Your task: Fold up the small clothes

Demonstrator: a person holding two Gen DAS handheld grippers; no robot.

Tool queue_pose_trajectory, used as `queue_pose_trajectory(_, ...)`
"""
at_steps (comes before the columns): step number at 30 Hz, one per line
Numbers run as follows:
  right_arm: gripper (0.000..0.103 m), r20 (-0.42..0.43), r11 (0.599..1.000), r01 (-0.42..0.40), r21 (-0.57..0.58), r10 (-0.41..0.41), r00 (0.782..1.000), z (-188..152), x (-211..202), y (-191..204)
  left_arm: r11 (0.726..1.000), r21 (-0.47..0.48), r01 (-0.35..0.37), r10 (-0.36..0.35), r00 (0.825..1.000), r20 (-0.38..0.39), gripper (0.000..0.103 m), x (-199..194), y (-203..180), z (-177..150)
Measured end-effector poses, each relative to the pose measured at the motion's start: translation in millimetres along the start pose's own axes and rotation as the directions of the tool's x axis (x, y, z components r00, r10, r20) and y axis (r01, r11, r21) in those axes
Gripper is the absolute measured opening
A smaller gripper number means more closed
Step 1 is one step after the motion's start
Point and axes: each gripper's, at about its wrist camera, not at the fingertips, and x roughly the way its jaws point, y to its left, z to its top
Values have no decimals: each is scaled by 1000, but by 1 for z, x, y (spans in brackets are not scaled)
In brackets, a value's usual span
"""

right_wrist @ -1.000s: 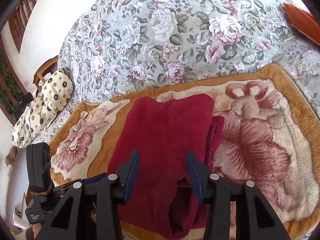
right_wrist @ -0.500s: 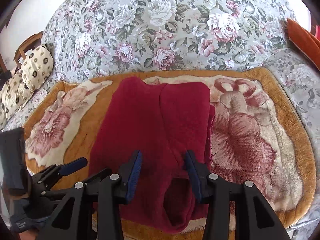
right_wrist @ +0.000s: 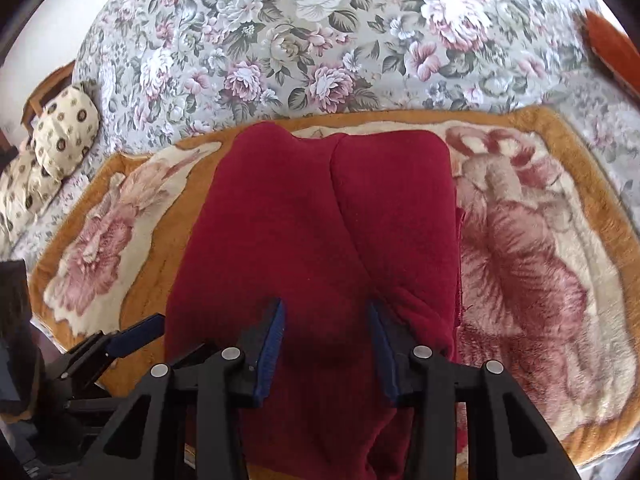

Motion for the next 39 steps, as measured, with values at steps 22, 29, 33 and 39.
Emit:
queue_pose_trajectory(22, 41, 166, 1000, -29, -13, 30, 986, -13, -40, -8, 970, 94, -224, 199, 954, 224, 75, -17, -13, 1)
queue_pose_trajectory(29, 41, 208, 1000, -8, -8, 9, 978, -12, -46, -9, 969, 76, -233, 211, 951, 224, 75, -16, -8, 5)
queue_pose_trajectory(33, 42, 211, 1000, 5, -19, -1, 977, -13, -46, -8, 970, 60, -237, 219, 952, 215, 75, -16, -6, 7)
queue_pose_trajectory(39, 42, 220, 999, 25, -36, -16, 975, -15, -49, -6, 961, 27, -275, 265, 943, 201, 75, -16, 1, 12)
